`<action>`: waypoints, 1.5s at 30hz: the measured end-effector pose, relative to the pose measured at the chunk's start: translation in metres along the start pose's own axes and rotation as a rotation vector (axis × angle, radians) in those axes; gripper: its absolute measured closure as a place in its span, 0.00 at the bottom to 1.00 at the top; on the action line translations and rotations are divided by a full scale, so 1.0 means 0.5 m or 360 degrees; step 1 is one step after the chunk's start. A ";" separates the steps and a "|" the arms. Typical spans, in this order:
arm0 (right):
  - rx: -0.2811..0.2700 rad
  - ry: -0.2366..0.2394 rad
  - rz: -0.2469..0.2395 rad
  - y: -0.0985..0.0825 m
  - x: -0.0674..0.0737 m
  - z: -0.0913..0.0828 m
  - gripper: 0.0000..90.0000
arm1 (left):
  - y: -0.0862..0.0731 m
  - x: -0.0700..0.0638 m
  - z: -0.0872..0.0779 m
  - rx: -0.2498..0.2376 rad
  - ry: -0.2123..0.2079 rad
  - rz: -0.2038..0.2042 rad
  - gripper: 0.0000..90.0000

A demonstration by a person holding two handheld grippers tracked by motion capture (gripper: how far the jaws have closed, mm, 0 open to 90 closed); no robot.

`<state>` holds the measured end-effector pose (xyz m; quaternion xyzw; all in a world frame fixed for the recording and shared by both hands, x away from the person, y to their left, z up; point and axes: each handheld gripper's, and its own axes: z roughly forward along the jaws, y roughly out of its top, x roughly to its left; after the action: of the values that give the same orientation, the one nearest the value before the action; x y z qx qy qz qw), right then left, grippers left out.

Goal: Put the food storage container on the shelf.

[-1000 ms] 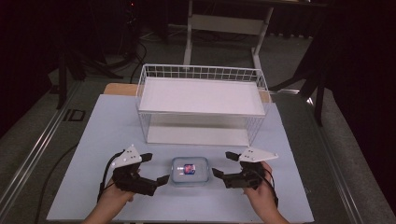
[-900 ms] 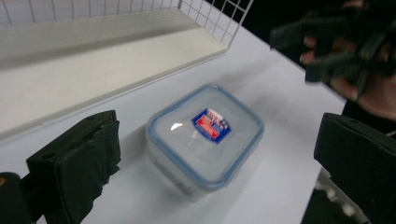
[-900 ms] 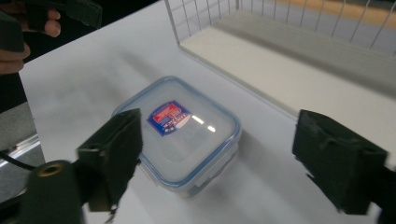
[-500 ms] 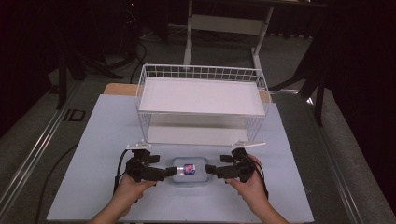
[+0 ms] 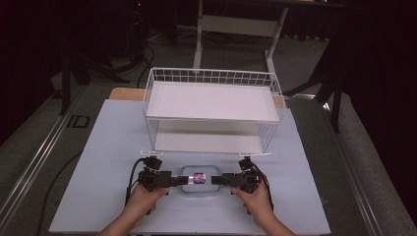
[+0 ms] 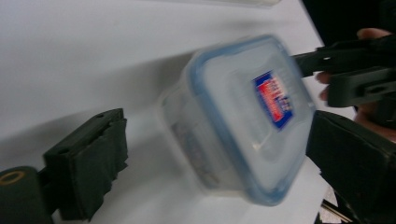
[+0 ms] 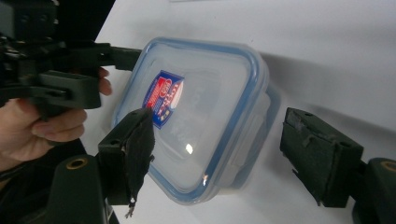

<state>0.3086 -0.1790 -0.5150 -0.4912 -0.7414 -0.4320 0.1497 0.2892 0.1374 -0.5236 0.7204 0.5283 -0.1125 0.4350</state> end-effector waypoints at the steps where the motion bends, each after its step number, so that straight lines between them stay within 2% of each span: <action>1: 0.0013 0.0019 0.0019 0.000 -0.001 0.002 0.29 | -0.001 0.002 0.002 0.0005 0.0002 -0.0020 0.14; 3: 0.0022 0.0024 0.0045 0.001 -0.001 0.006 0.31 | -0.003 0.003 0.006 0.0041 -0.0033 -0.0037 0.17; 5: 0.0044 0.0010 0.0056 0.000 0.000 0.011 0.32 | -0.004 0.002 0.011 0.0064 -0.0039 -0.0049 0.22; 9: 0.0069 0.0039 0.0140 -0.004 -0.008 0.016 0.39 | -0.006 0.006 0.017 0.0086 -0.0092 -0.0137 0.32; 12: 0.0061 0.0056 0.0210 -0.007 -0.018 0.014 0.47 | -0.004 0.003 0.016 0.0085 -0.0114 -0.0142 0.40; 14: 0.0046 0.0070 0.0233 -0.010 -0.022 0.014 0.48 | -0.005 0.000 0.016 0.0090 -0.0133 -0.0148 0.46; 15: 0.0048 0.0078 0.0243 -0.010 -0.023 0.014 0.49 | -0.005 -0.001 0.017 0.0090 -0.0131 -0.0146 0.46; 19: 0.0062 0.0061 0.0223 -0.010 -0.019 0.012 0.50 | -0.005 -0.008 0.014 0.0104 -0.0105 -0.0105 0.47; 22: 0.0050 0.0024 0.0207 -0.013 -0.008 0.009 0.50 | -0.008 -0.014 0.011 0.0093 -0.0092 -0.0099 0.49; 25: 0.0029 0.0001 0.0184 -0.019 0.001 0.005 0.51 | -0.013 -0.027 0.007 0.0075 -0.0051 -0.0050 0.50; 32: 0.0008 -0.0070 0.0070 -0.028 0.027 -0.002 0.52 | -0.019 -0.053 -0.003 0.0082 0.0046 0.0007 0.53; 37: -0.0018 -0.0085 0.0062 -0.028 0.032 -0.003 0.52 | -0.018 -0.059 -0.004 0.0076 0.0066 -0.0006 0.53; 40: -0.0035 -0.0126 0.0017 -0.020 0.043 -0.008 0.52 | -0.013 -0.058 -0.005 0.0048 0.0046 -0.0020 0.54; 45: -0.0077 -0.0117 0.0014 -0.002 0.045 -0.018 0.52 | 0.011 -0.059 -0.013 -0.0007 0.0016 -0.0017 0.55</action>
<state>0.2952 -0.1728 -0.4959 -0.5135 -0.7336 -0.4309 0.1122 0.2797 0.1226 -0.4987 0.7172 0.5346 -0.1099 0.4334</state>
